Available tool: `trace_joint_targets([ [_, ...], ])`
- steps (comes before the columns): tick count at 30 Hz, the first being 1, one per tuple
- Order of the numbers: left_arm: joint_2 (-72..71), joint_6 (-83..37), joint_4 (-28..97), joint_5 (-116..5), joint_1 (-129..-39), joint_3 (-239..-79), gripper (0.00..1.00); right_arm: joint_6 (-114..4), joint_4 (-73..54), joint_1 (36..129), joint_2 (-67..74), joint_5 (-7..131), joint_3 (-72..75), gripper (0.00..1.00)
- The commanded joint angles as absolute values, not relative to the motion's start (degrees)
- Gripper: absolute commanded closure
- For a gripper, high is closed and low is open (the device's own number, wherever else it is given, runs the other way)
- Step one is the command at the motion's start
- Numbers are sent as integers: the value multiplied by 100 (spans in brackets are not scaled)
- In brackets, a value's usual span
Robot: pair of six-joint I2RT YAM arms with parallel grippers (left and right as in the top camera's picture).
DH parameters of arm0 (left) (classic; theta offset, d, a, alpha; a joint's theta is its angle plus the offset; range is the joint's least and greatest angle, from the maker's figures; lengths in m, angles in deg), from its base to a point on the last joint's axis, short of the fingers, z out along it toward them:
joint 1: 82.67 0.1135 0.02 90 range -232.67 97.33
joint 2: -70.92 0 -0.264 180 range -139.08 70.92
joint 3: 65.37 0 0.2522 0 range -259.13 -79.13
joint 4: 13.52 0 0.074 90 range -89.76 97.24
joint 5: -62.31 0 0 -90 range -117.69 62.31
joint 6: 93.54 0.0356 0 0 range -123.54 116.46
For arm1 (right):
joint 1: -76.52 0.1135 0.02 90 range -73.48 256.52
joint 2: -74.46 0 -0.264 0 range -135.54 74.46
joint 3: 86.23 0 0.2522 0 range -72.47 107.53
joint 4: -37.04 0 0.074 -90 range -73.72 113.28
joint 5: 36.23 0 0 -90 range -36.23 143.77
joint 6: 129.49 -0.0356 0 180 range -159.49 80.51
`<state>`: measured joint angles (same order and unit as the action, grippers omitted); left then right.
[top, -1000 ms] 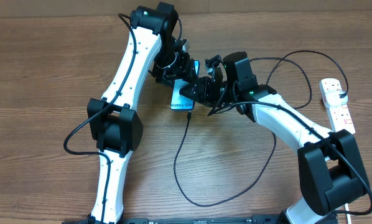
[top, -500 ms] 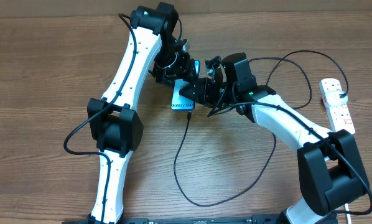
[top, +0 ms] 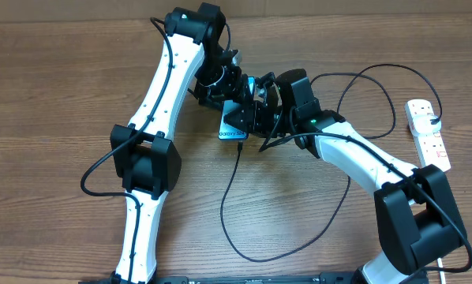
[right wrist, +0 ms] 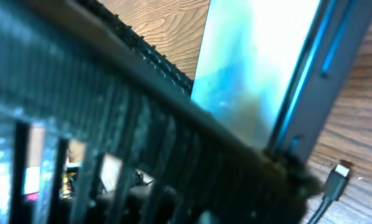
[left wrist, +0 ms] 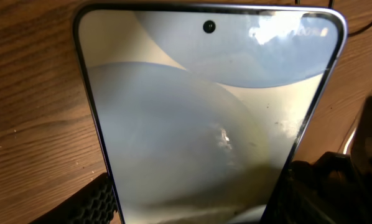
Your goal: Plug charger to phone and switch on socket
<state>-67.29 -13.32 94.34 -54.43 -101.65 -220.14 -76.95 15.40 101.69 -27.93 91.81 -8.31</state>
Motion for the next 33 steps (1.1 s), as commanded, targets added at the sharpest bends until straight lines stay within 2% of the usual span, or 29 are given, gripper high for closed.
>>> trace_joint_targets([
  [1, -6545, -1120, 9511, -5773, -10220, -22066, 36, -7699, 1634, 10169, -2810, 9063, -820, 75],
  [4, -6545, -1122, 9491, -5773, -10220, -22066, 36, -7699, 1634, 10169, -2810, 9063, -820, 82],
  [7, -6545, -1122, 9480, -5773, -10220, -22066, 35, -7699, 1636, 10169, -2810, 9063, -820, 95],
  [10, -6545, -1122, 9474, -5775, -10222, -22066, 32, -7697, 1638, 10169, -2810, 9063, -820, 96],
  [14, -6545, -1120, 9474, -5738, -10220, -22066, 18, -7699, 1675, 10169, -2810, 9065, -820, 96],
  [16, -6545, -1118, 9476, -5642, -10220, -22066, 0, -7699, 1706, 10147, -2810, 9065, -820, 96],
  [24, -6545, -1079, 9480, -5417, -10021, -22066, 0, -7701, 1702, 10012, -2810, 9185, -820, 96],
  [28, -6545, -1009, 9417, -5607, -9754, -22066, 0, -7701, 1872, 9795, -2810, 9885, -820, 96],
  [33, -6545, 296, 9318, -7961, -9252, -22066, 0, -7887, 2440, 9437, -2810, 11237, -820, 96],
])
